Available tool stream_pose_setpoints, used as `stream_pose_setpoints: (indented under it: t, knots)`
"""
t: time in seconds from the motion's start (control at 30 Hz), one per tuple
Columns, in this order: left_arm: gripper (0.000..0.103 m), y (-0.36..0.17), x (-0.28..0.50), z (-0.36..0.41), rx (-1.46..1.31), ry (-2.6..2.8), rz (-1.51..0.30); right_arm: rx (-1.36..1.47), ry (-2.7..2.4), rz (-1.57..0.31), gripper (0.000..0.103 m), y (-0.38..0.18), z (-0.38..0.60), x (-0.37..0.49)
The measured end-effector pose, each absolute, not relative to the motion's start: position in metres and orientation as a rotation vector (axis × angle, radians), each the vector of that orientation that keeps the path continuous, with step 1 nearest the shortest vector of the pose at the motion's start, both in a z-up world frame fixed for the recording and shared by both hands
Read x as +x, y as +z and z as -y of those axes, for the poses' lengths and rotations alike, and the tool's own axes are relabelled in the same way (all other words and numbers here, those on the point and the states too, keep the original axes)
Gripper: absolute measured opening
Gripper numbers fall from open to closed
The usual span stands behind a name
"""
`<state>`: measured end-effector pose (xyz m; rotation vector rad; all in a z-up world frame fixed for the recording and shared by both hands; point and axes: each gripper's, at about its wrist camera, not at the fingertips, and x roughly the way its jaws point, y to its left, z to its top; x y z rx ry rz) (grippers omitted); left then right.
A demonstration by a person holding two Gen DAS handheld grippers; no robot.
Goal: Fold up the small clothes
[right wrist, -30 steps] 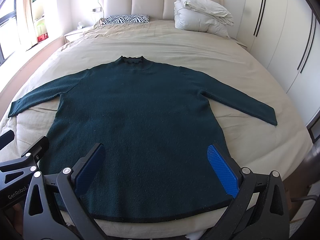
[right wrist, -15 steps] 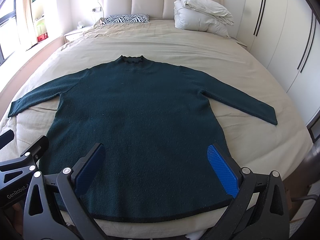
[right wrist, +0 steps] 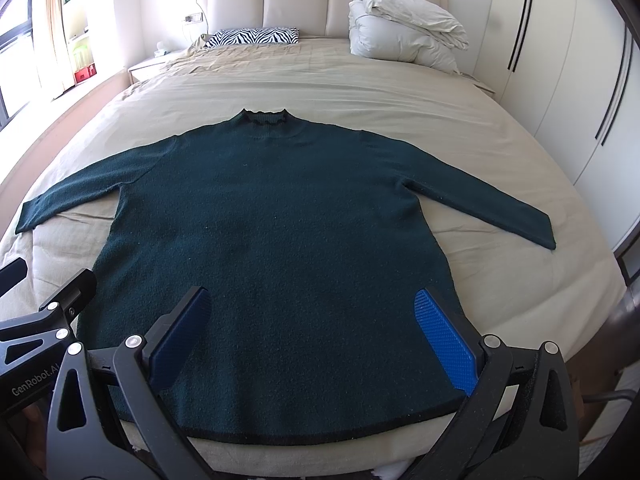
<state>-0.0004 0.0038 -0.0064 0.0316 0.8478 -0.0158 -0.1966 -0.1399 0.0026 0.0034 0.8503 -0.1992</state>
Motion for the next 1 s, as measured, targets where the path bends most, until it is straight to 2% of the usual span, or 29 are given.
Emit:
stream_pose_setpoints:
  t: [1.0]
  knots:
    - [0.103,-0.0109,-0.0004,-0.0054,0.03,-0.011,-0.852,0.007,-0.198,-0.859,0.103,-0.0016,0.1386,-0.1945]
